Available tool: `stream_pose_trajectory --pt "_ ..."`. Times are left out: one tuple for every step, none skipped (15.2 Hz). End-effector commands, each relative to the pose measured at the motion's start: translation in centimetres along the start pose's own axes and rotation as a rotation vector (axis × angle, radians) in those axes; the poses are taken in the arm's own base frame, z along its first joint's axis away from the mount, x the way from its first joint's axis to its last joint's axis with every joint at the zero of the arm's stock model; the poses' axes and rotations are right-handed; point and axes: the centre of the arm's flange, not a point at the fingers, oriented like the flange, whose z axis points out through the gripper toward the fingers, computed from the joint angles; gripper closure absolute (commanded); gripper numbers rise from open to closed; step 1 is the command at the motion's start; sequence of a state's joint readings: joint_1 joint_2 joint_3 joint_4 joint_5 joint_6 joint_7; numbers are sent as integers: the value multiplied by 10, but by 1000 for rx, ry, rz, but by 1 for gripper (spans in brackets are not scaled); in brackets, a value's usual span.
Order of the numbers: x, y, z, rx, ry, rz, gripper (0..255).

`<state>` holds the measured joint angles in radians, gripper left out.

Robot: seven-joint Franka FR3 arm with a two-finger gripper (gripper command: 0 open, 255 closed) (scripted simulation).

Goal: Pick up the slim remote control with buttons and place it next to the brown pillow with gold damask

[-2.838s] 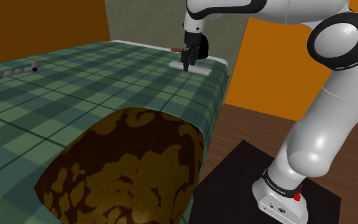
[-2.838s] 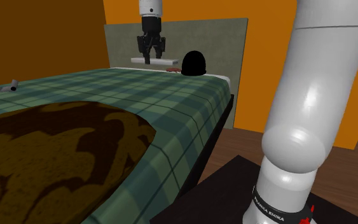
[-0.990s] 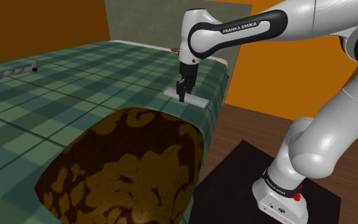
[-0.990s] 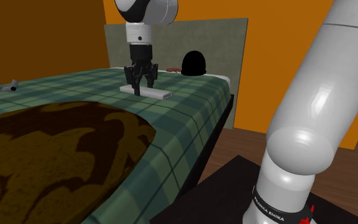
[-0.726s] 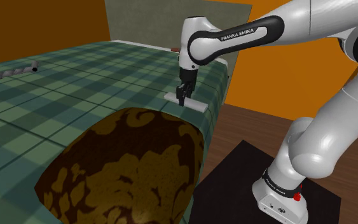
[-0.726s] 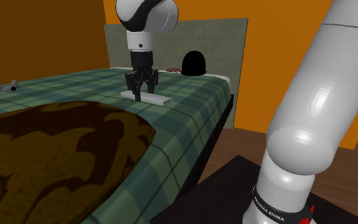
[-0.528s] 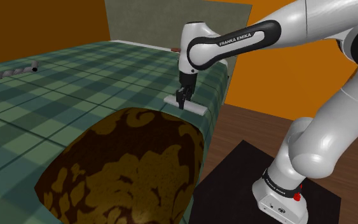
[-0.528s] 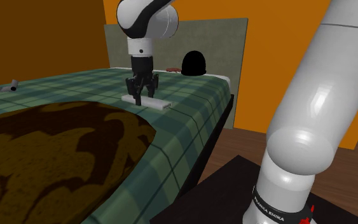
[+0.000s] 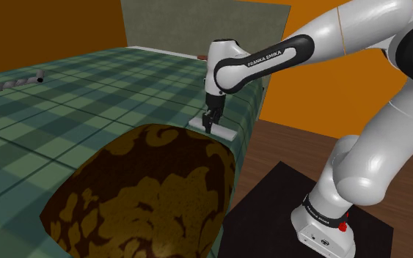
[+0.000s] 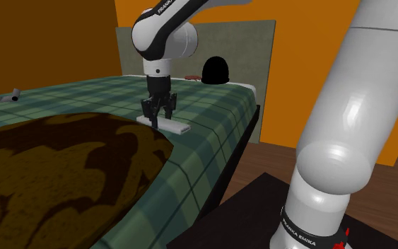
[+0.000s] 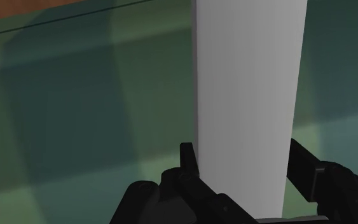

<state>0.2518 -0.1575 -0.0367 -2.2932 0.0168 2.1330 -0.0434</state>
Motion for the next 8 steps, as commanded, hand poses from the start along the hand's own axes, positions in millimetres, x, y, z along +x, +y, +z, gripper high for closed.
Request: stream_pose_trajectory --pt "0 1 12 0 1 0 255" --pt "0 1 17 0 1 0 255" --pt "0 1 22 0 1 0 255" --pt "0 1 28 0 1 0 255" --pt "0 1 33 0 1 0 255" --pt "0 1 38 0 1 0 255" --pt "0 1 43 0 1 0 255" --pt "0 1 49 0 1 0 255"
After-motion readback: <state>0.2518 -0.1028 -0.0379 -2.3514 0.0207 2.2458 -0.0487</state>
